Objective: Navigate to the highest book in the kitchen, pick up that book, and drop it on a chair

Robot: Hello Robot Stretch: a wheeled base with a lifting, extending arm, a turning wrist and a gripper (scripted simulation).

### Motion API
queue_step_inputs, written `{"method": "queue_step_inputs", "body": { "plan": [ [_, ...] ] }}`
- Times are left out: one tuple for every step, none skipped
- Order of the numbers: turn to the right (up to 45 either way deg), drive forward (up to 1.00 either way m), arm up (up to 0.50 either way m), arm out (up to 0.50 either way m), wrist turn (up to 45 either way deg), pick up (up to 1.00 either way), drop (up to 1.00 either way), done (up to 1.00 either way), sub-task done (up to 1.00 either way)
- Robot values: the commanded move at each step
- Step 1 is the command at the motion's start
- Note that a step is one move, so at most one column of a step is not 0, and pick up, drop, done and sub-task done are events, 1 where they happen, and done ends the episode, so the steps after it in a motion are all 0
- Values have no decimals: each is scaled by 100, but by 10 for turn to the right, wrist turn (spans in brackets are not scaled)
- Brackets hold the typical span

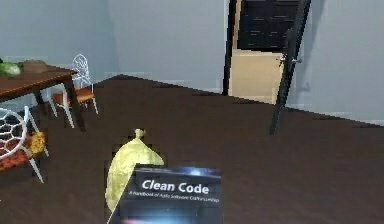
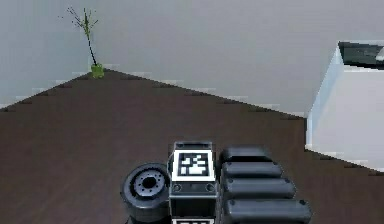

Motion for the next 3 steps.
{"method": "queue_step_inputs", "body": {
  "plan": [
    [240,0,0,0,0,0,0,0,0],
    [0,100,0,0,0,0,0,0,0],
    [0,30,0,0,0,0,0,0,0]
  ]
}}
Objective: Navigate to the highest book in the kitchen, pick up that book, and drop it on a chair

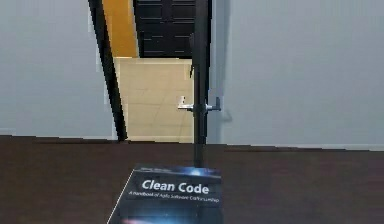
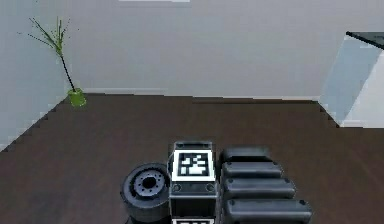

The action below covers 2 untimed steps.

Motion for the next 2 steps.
{"method": "queue_step_inputs", "body": {
  "plan": [
    [-360,0,0,0,0,0,0,0,0],
    [0,45,0,0,0,0,0,0,0]
  ]
}}
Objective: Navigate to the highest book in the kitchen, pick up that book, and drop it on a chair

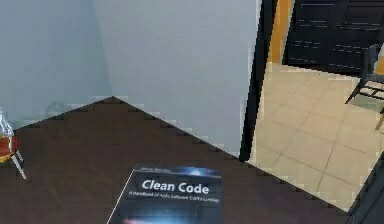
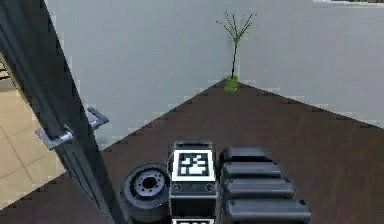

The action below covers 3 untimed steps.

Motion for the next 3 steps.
{"method": "queue_step_inputs", "body": {
  "plan": [
    [-270,0,0,0,0,0,0,0,0],
    [-30,0,0,0,0,0,0,0,0],
    [0,100,0,0,0,0,0,0,0]
  ]
}}
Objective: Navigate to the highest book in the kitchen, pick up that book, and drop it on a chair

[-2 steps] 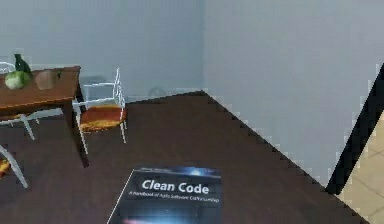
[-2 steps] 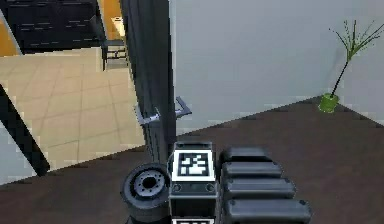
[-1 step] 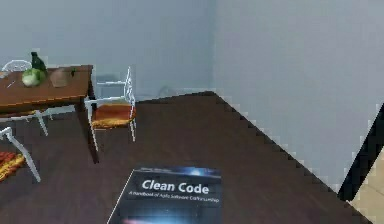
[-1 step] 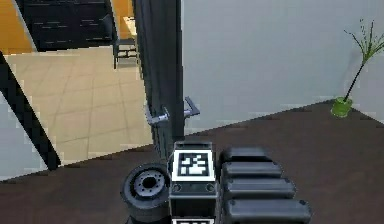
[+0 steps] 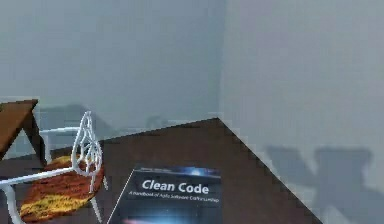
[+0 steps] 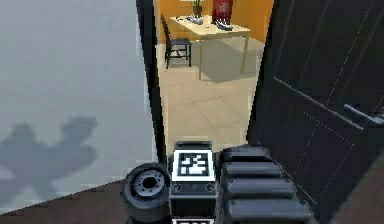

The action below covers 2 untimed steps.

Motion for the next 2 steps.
{"method": "queue_step_inputs", "body": {
  "plan": [
    [0,95,0,0,0,0,0,0,0],
    [-180,0,0,0,0,0,0,0,0]
  ]
}}
